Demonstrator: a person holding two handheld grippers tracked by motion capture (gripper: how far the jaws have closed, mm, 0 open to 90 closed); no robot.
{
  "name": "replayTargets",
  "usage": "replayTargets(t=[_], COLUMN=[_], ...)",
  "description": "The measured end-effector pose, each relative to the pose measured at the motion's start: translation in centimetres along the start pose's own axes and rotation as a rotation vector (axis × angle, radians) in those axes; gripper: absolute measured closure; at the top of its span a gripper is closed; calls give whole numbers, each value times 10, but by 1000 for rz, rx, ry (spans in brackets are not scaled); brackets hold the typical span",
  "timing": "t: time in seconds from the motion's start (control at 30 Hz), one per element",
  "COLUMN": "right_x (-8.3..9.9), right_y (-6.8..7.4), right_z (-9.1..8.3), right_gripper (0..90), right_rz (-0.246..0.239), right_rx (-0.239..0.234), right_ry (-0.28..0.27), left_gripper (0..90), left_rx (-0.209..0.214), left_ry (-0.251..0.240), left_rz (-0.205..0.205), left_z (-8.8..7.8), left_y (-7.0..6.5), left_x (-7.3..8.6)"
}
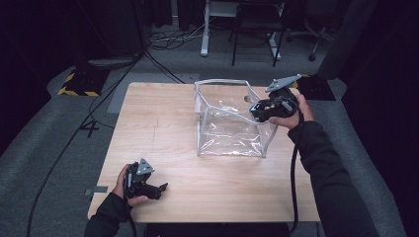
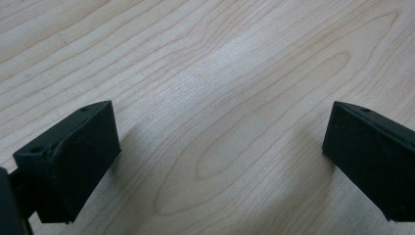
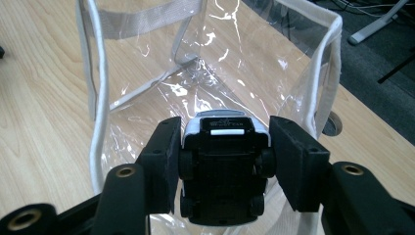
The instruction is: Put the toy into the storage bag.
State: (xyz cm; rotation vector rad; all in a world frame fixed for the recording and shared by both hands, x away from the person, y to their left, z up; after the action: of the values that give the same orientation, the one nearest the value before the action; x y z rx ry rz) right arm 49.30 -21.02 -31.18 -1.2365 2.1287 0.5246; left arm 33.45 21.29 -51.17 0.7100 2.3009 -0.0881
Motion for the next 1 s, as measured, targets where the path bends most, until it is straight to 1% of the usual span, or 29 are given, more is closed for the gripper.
replayTargets(t=[0.03, 0.17, 0.23, 0.27, 0.3, 0.5, 0.53, 0.6, 0.63, 0.77, 0.8, 0.83, 0.87, 0.9, 0.93, 1.0], right_x=[1, 4, 5, 7, 8, 11, 12, 13, 14, 17, 17, 17, 18, 19, 19, 19], right_y=[0, -1, -1, -2, -2, -5, -5, -6, -6, -8, -7, -9, -9, -9, -9, -9], right_z=[-1, -6, -9, -11, -12, -16, -18, -18, -19, -21, -22, -22, -23, -23, -24, -24], right_gripper=[480, 480, 480, 480, 480, 479, 479, 479, 479, 479, 479, 479, 479, 479, 479, 479], right_rz=[11, -5, 1, -5, 2, 7, 12, 9, 16, 9, 24, 11, 17, 9, 17, 18], right_rx=[-2, -1, -1, -4, -5, -8, -10, -6, -12, -9, -13, -11, -10, -10, -11, -11], right_ry=[4, 13, 17, 23, 26, 16, 20, 26, 25, 26, 23, 24, 24, 23, 22, 21], left_gripper=[6, 7, 6, 7, 6, 7, 7, 7, 7, 7, 7, 7, 7, 7, 7, 7], left_rx=[-2, -1, -3, -2, -2, 1, -5, -3, -2, -2, -3, 0, -1, -2, 1, -2], left_ry=[-1, -1, -1, -1, -1, 0, -1, -1, -1, -1, -1, 0, -1, -1, 0, -1], left_rz=[1, 1, 1, 1, 0, 0, 3, 2, 2, 1, 2, 1, 1, 1, 0, 1], left_z=[0, 0, 0, 0, 0, 0, 0, 0, 0, 0, 0, 0, 0, 0, 0, 0], left_y=[0, 0, 0, 0, 0, 0, 0, 0, 0, 0, 0, 0, 0, 0, 0, 0], left_x=[0, 0, 0, 0, 0, 0, 0, 0, 0, 0, 0, 0, 0, 0, 0, 0])
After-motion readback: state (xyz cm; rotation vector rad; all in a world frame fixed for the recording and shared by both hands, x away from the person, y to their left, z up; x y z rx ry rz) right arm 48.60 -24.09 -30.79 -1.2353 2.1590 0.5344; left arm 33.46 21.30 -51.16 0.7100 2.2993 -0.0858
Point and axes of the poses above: each handheld gripper's, and its own axes: z roughly forward along the jaws, x roughly out of its underside, y roughly to its left, the point moved 1 cm from there along z, roughly forward along the jaws, and after that the axes turned 12 degrees about -x, right-handed, at the moved point
